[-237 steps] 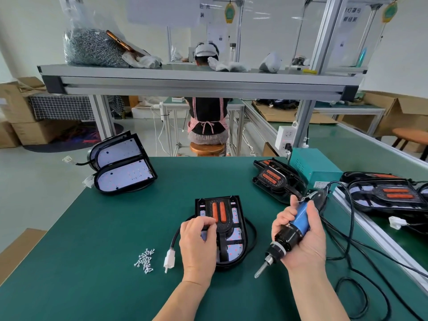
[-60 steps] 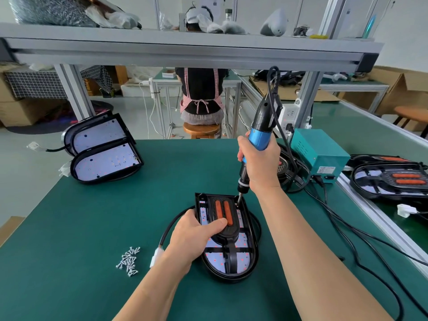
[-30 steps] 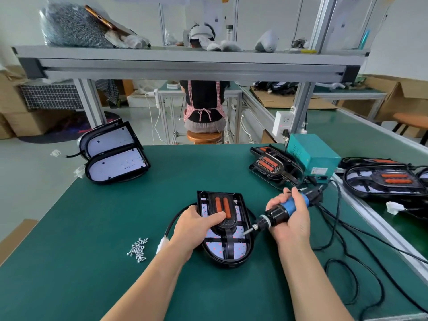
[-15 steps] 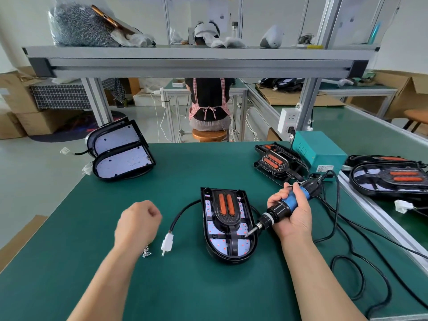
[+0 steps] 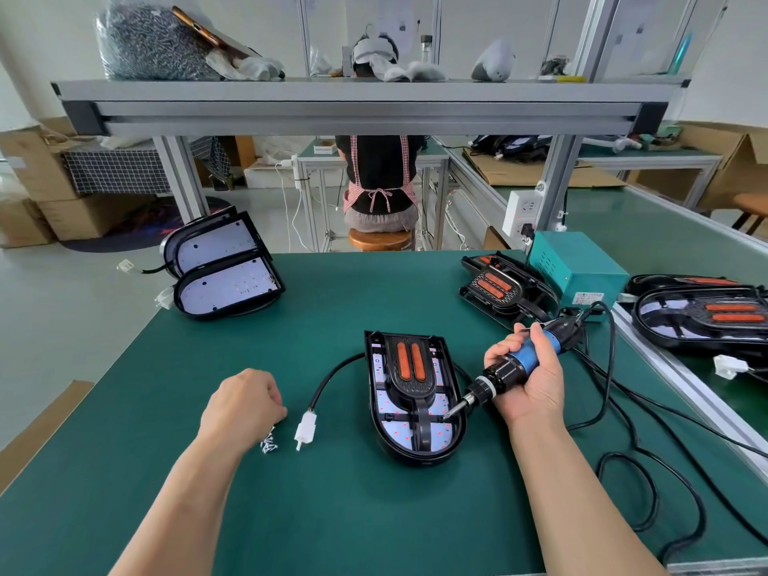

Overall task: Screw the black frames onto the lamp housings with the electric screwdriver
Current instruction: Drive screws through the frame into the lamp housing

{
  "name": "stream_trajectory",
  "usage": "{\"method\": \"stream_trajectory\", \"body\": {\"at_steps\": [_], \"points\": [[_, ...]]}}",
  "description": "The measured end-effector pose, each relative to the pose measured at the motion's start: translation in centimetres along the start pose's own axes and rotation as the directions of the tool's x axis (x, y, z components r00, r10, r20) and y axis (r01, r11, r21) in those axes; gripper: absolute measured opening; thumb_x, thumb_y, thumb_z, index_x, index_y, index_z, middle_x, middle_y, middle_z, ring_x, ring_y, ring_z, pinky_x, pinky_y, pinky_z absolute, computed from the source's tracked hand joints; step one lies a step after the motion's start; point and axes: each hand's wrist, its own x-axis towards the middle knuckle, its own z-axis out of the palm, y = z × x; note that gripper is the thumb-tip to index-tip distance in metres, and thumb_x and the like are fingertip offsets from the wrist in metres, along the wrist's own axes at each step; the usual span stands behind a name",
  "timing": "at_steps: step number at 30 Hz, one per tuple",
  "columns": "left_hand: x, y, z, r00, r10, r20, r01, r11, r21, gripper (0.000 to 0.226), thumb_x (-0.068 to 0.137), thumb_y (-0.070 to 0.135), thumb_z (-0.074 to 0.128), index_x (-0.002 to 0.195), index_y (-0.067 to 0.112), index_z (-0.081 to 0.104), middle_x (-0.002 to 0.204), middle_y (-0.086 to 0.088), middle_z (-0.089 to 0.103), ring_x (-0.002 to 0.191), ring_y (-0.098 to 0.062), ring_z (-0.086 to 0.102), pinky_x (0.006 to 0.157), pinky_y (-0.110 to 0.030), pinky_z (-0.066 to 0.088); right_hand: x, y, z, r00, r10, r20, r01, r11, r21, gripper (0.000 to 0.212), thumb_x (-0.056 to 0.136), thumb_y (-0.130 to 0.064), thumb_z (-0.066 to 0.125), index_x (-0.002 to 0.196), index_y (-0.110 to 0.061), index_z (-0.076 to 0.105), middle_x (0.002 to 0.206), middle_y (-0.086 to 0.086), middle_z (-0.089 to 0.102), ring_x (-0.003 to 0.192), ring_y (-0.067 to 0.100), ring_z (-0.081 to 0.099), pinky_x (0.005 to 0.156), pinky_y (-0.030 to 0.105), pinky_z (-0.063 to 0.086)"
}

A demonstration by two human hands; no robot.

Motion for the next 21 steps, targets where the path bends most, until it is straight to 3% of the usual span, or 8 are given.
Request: {"method": "stream_trajectory", "body": {"at_steps": [4,6,9,11,14,18,21], "points": [[-0.4,0.1,0.1,1.0,0.012,-0.027,-0.012,1.0,0.008,0.015,0.089,0.018,0.068,0.076,0.02,0.061,0.085,0.003,0.063,0.086,-0.024,0.061,0.069,-0.031,0.047,-0.1,0.0,0.0,1.0,-0.002,-0.003,0.002,1.0,0.002,0.013,0.094,-0.019,0.066,0.097,-0.009,0.059,0.071,-0.005,0.055,0.057,0.004,0.052,0.058,0.018,0.048],[-0.8,0.4,0.0,0.991,0.046,-0.128,-0.049,0.999,-0.016,0.013,0.092,0.017,0.063,0.08,0.017,0.061,0.085,0.002,0.063,0.086,-0.025,0.059,0.071,-0.034,0.047,-0.1,0.1,0.1,1.0,0.001,-0.011,-0.001,1.0,0.015,0.013,0.094,-0.019,0.066,0.098,-0.009,0.059,0.071,-0.005,0.055,0.057,0.005,0.052,0.057,0.019,0.048],[-1.8,2.4,-0.5,0.97,0.082,-0.229,-0.139,0.96,-0.242,0.014,0.09,0.012,0.059,0.077,0.015,0.06,0.069,0.002,0.068,0.071,-0.02,0.065,0.067,-0.035,0.051,0.0,0.0,0.1,1.0,0.003,-0.024,-0.002,0.999,0.04,0.013,0.095,-0.02,0.066,0.097,-0.01,0.059,0.072,-0.005,0.055,0.056,0.005,0.052,0.057,0.018,0.048],[-3.0,4.8,-0.7,0.972,0.132,-0.193,-0.203,0.885,-0.419,0.015,0.087,0.008,0.062,0.075,0.015,0.062,0.06,0.001,0.069,0.055,-0.011,0.067,0.059,-0.028,0.054,0.1,-0.1,0.1,1.0,0.006,-0.028,-0.005,0.998,0.058,0.013,0.095,-0.02,0.066,0.096,-0.01,0.059,0.073,-0.005,0.055,0.057,0.005,0.052,0.057,0.018,0.049],[-5.1,8.6,0.3,0.954,0.277,-0.11,-0.287,0.751,-0.594,0.017,0.082,0.001,0.069,0.072,0.015,0.069,0.059,-0.002,0.07,0.052,-0.011,0.069,0.055,-0.018,0.054,0.2,-0.3,0.0,0.999,-0.001,-0.034,0.004,0.997,0.08,0.013,0.094,-0.021,0.067,0.095,-0.01,0.059,0.073,-0.004,0.055,0.057,0.006,0.053,0.057,0.019,0.049],[-6.9,11.6,2.5,0.917,0.399,0.011,-0.28,0.663,-0.694,0.024,0.084,-0.004,0.067,0.077,0.017,0.073,0.067,-0.006,0.073,0.061,-0.018,0.072,0.066,-0.028,0.061,0.4,-1.0,-0.1,0.998,-0.028,-0.058,0.036,0.99,0.136,0.015,0.094,-0.022,0.068,0.096,-0.01,0.059,0.077,-0.005,0.053,0.063,0.007,0.052,0.064,0.018,0.046],[-7.4,12.5,3.7,0.906,0.421,0.041,-0.282,0.673,-0.684,0.024,0.086,-0.004,0.065,0.081,0.017,0.074,0.07,-0.006,0.073,0.059,-0.01,0.068,0.071,-0.032,0.062,0.4,-1.2,0.0,0.997,-0.03,-0.065,0.041,0.984,0.175,0.017,0.094,-0.023,0.069,0.095,-0.01,0.057,0.071,-0.004,0.055,0.061,0.007,0.052,0.061,0.019,0.048]]}}
